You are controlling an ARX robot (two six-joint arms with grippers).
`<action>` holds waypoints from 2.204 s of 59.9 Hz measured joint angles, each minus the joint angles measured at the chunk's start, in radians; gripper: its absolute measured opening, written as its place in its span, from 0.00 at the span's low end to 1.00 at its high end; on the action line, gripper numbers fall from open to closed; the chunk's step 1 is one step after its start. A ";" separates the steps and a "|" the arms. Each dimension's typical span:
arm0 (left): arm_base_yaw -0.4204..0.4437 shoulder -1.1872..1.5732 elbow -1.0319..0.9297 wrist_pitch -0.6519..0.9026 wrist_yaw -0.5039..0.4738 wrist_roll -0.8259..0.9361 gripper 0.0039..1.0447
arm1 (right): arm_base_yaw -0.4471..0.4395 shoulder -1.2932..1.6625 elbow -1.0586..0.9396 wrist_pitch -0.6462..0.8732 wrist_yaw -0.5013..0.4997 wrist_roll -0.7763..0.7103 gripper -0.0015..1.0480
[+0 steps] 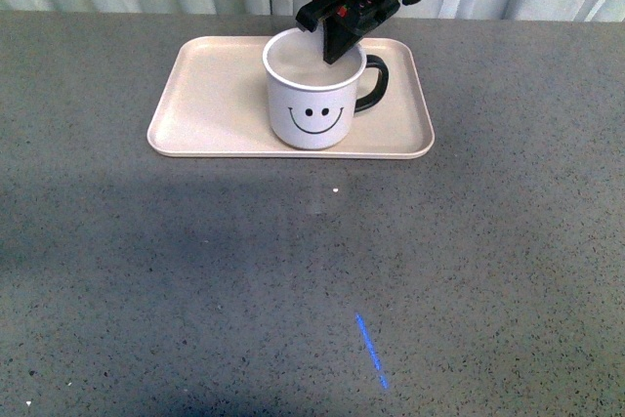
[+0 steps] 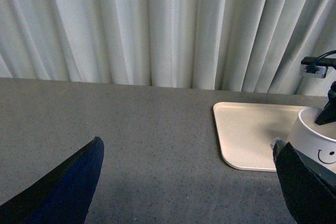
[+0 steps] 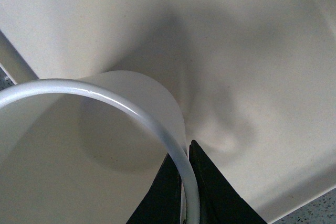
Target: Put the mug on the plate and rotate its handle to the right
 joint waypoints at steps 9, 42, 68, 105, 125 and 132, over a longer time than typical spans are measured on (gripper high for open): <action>0.000 0.000 0.000 0.000 0.000 0.000 0.91 | 0.000 0.016 0.021 -0.006 0.000 0.001 0.02; 0.000 0.000 0.000 0.000 0.000 0.000 0.91 | -0.003 0.074 0.206 -0.127 0.017 -0.006 0.53; 0.000 0.000 0.000 0.000 0.000 0.000 0.91 | -0.024 -0.258 -0.139 0.211 -0.007 -0.037 0.91; 0.000 0.000 0.000 0.000 0.000 0.000 0.91 | -0.143 -1.209 -1.963 1.938 0.249 0.532 0.02; 0.000 0.000 0.000 0.000 0.000 0.000 0.91 | -0.202 -1.448 -2.217 1.949 0.193 0.533 0.02; 0.000 0.000 0.000 0.000 0.000 0.000 0.91 | -0.251 -1.520 -2.267 1.925 0.148 0.533 0.02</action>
